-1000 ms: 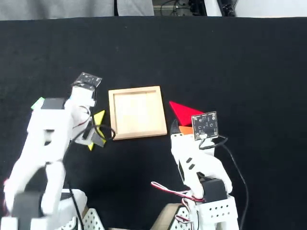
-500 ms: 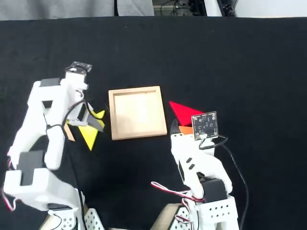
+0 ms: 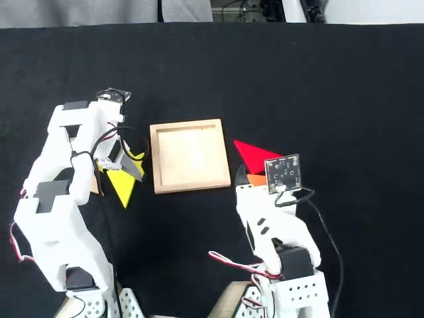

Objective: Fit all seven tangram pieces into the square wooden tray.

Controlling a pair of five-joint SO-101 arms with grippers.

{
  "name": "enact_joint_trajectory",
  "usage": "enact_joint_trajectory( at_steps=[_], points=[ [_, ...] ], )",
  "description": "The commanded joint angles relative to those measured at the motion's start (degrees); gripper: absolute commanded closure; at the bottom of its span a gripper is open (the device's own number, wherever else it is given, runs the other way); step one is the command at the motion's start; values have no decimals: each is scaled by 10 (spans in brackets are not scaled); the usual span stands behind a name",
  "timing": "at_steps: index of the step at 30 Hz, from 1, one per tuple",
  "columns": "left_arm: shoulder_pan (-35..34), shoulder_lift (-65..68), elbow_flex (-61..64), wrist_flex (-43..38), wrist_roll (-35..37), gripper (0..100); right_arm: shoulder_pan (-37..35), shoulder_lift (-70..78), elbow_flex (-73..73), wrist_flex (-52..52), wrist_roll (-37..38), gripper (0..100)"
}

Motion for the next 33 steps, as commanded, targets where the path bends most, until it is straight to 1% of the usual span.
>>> enact_joint_trajectory(
  at_steps=[1, 3, 5, 7, 13, 19, 22, 26, 29, 33],
  points=[
    [-3, 0, -27, 25, -4, 619, 5, -48, -1, 1, 6, 812],
    [-4, 4, -25, 38, 0, 623, 5, -48, -1, 1, 6, 812],
    [-6, 4, -25, 39, 25, 649, 5, -48, -1, 1, 6, 812],
    [-6, 4, -25, 38, 34, 658, 5, -48, -1, 1, 6, 812],
    [-4, 5, -25, 36, 17, 661, 5, -46, -1, 2, 6, 812],
    [-2, 6, -24, 36, 15, 661, 5, -46, -1, 3, 6, 812],
    [11, 6, -8, 36, -4, 659, 5, -46, -1, 4, 6, 812],
    [14, 6, -5, 34, -5, 657, 5, -46, -1, 4, 6, 812],
    [11, 6, 0, 18, -2, 661, 5, -46, -1, 4, 6, 812],
    [10, 6, 0, 6, 18, 662, 5, -46, -1, 4, 6, 812]
  ],
)
